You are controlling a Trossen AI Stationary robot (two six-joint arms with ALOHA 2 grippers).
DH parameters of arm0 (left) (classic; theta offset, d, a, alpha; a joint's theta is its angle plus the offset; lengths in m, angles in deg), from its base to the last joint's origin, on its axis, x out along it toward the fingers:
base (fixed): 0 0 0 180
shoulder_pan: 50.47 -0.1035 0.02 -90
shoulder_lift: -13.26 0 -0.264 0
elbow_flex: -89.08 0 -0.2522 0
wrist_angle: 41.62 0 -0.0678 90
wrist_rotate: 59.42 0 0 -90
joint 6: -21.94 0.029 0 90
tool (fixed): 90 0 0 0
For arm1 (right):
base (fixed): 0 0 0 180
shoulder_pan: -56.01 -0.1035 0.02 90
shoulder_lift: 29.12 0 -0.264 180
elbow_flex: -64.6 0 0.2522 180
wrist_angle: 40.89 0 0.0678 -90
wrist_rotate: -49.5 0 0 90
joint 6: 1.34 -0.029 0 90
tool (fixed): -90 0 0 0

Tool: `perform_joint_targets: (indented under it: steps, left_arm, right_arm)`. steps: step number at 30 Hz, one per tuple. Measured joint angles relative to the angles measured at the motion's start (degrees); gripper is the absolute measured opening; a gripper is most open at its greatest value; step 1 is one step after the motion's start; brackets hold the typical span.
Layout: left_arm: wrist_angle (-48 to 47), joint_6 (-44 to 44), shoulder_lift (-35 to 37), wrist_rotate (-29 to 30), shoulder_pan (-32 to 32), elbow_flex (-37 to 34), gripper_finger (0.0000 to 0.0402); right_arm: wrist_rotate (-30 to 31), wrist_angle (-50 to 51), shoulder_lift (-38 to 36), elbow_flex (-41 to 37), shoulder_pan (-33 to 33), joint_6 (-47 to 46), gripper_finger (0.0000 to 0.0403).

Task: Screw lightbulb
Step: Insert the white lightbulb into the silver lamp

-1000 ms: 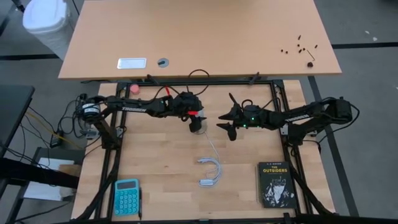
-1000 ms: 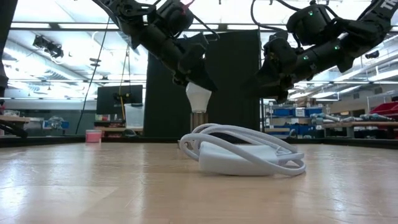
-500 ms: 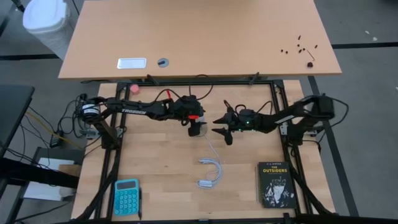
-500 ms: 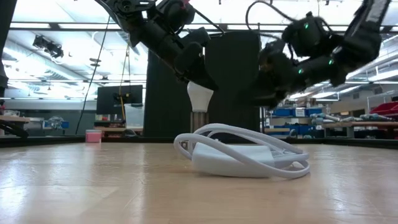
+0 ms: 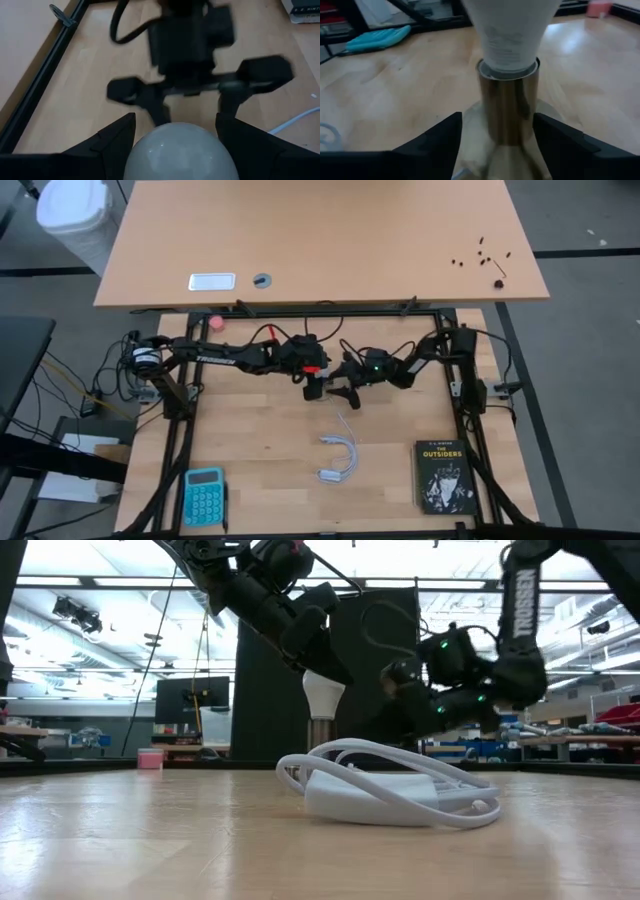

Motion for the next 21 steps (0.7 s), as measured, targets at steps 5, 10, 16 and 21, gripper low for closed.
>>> perform_joint_targets:
  steps: [5, 10, 16, 21]
  left_arm:
    - [0.29, -0.21, -0.02, -0.25, 0.0, -0.04, 0.0276]
    - [0.83, 0.07, -0.02, -0.5, 0.09, -0.07, 0.0276]
    - [1.23, 0.41, -0.04, -0.79, 0.39, -0.07, 0.0276]
    - [0.28, 0.26, -0.02, -0.21, 0.9, -0.07, 0.0276]
  right_arm:
    - [-9.2, 0.09, 2.81, 3.72, 2.3, 2.67, 0.0285]
    - [-12.17, 1.1, 4.17, 6.86, 2.4, 6.12, 0.0278]
    - [-15.74, 1.44, 6.36, 10.5, 2.42, 6.08, 0.0253]
    - [-15.37, 2.47, 6.4, 11.23, 2.39, 5.35, 0.0236]
